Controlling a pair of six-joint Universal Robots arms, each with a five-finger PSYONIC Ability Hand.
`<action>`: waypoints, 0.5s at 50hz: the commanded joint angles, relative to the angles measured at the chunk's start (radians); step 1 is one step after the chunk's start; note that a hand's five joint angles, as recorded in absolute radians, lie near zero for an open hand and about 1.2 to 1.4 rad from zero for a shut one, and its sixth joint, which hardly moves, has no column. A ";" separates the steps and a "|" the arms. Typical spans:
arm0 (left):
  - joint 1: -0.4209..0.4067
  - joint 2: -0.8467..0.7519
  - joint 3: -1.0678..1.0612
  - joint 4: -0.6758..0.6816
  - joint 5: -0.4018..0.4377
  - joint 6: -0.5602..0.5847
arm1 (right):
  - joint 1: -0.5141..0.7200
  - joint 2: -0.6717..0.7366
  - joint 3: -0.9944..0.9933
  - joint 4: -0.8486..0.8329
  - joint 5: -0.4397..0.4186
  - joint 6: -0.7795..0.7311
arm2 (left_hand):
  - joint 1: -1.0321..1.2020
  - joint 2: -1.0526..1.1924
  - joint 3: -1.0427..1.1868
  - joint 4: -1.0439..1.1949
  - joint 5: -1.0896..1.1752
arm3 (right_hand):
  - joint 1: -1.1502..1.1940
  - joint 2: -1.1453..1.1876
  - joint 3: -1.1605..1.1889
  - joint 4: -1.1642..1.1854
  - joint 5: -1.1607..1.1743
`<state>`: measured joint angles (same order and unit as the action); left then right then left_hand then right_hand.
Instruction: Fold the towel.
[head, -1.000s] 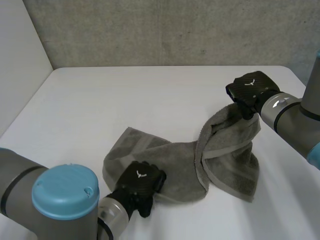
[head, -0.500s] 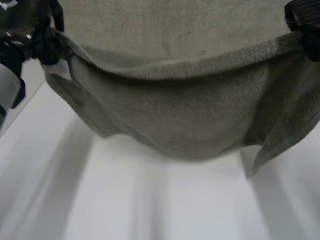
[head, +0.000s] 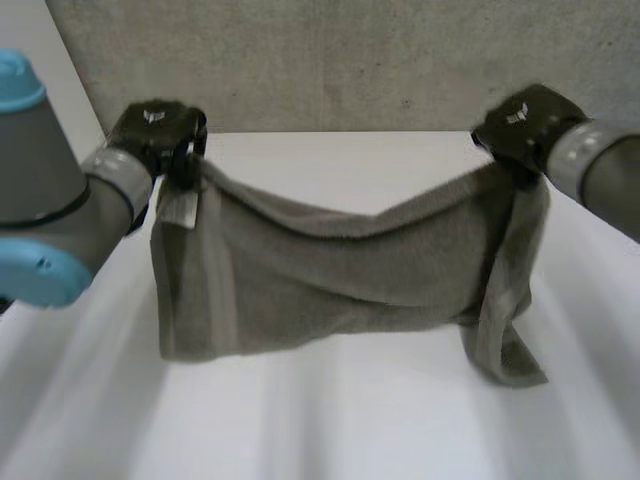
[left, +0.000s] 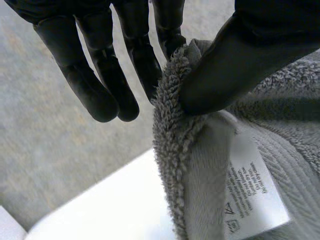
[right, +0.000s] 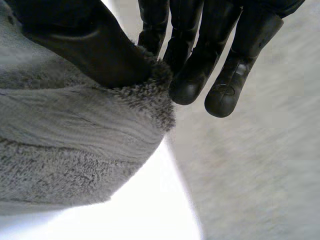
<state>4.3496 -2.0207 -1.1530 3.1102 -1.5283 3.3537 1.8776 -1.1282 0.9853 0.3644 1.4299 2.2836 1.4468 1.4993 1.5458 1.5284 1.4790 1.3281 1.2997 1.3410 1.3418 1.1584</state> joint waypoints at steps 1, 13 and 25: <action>0.008 -0.046 0.300 0.059 0.007 -0.013 | 0.029 0.071 -0.096 -0.512 0.015 -0.010 | -0.051 -0.103 -0.150 -0.132 -0.257 | 0.068 0.097 0.055 0.054 0.063; 0.016 0.056 0.163 0.223 0.007 -0.177 | 0.023 -0.024 0.087 -0.669 -0.008 0.001 | -0.051 -0.103 -0.150 -0.132 -0.257 | 0.068 0.097 0.055 0.054 0.063; 0.050 0.047 -0.327 0.517 0.022 -0.094 | 0.044 0.033 0.334 -0.467 -0.005 -0.004 | -0.051 -0.103 -0.150 -0.132 -0.257 | 0.068 0.097 0.055 0.054 0.063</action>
<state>4.3877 -1.9626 -1.2363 3.5014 -1.5191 3.1940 1.9076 -1.1139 1.1751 -0.1497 1.4151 2.2850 1.4468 1.5022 1.5467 1.5284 1.4791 1.3282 1.2997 1.3410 1.3419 1.1618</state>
